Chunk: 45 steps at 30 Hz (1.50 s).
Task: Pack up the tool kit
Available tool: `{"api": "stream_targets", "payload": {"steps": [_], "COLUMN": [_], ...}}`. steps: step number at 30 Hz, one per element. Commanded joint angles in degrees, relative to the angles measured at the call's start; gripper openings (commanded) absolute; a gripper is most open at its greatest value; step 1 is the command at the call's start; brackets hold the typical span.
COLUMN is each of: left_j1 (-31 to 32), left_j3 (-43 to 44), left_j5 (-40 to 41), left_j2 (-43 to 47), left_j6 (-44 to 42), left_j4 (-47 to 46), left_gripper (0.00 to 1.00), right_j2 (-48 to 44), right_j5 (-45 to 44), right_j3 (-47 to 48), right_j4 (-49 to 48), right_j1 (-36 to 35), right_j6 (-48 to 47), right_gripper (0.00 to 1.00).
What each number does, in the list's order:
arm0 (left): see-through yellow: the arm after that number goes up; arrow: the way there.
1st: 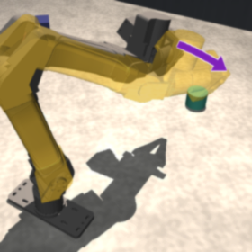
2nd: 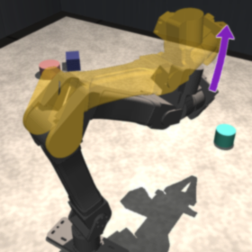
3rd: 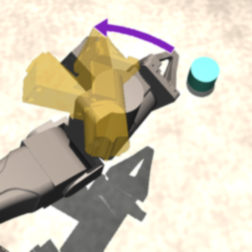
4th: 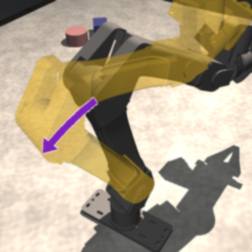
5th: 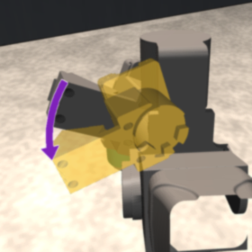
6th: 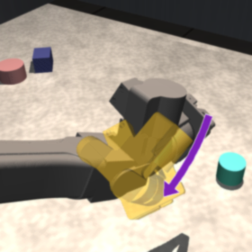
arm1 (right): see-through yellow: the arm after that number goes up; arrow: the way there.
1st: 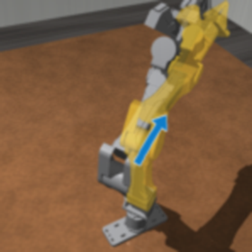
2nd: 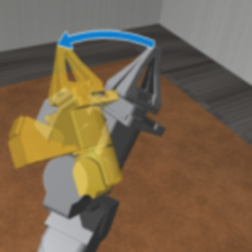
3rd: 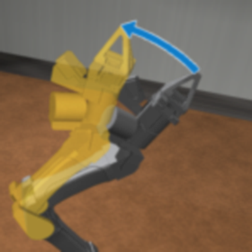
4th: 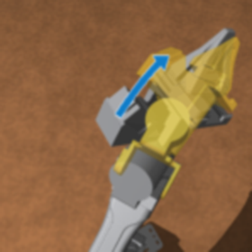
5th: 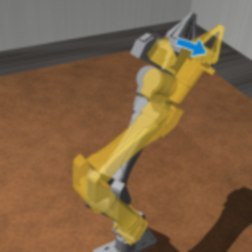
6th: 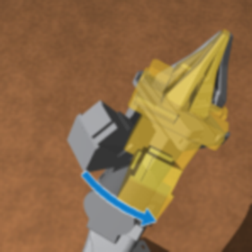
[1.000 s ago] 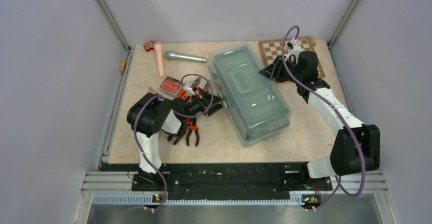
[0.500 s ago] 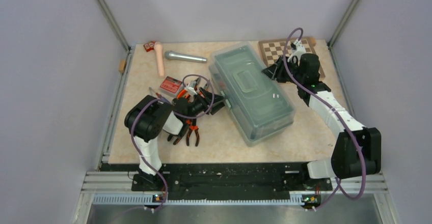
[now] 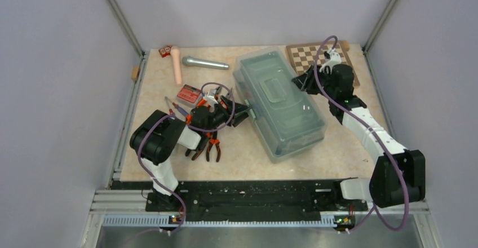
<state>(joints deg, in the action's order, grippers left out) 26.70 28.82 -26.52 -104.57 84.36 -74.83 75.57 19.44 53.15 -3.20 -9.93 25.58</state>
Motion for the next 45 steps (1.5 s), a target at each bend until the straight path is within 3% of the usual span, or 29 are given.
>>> {"api": "stream_targets", "payload": {"steps": [1,8,16,21,26,34,39,45], "left_j1": [-1.4,-3.2,-4.8,-4.7,-4.8,-6.0,-9.3,-10.0], "left_j3": [4.3,14.9,22.2,25.8,26.9,23.6,17.2,14.6], "left_j5": [1.0,0.9,0.6,4.9,9.7,11.0,8.6,8.2], "left_j2": [8.7,16.5,17.1,19.0,20.9,24.1,26.5,29.7], "left_j6": [-3.0,-17.8,-24.5,-31.9,-36.7,-37.1,-33.1,-32.1], "left_j4": [2.7,34.6,50.6,63.3,70.7,71.6,65.8,65.7], "left_gripper": [0.0,0.0,0.0,0.0,0.0,0.01,0.2,0.68], "right_j2": [-2.5,-7.1,-9.9,-10.1,-9.1,-8.6,-8.2,-7.6], "right_j5": [-2.4,-9.1,-14.9,-16.3,-17.9,-18.7,-18.6,-18.3], "right_j3": [-5.6,-10.5,-12.1,-11.6,-9.0,-7.9,-7.4,-6.8], "right_j4": [15.7,14.4,14.0,14.3,15.6,15.9,16.1,16.2], "right_j1": [-3.1,-4.5,-7.9,-8.5,-10.3,-10.8,-10.7,-10.8], "right_j6": [1.0,4.0,5.8,5.3,3.9,3.3,2.9,2.5], "right_gripper": [0.12,0.12,0.11,0.1,0.1,0.1,0.1,0.11]}}
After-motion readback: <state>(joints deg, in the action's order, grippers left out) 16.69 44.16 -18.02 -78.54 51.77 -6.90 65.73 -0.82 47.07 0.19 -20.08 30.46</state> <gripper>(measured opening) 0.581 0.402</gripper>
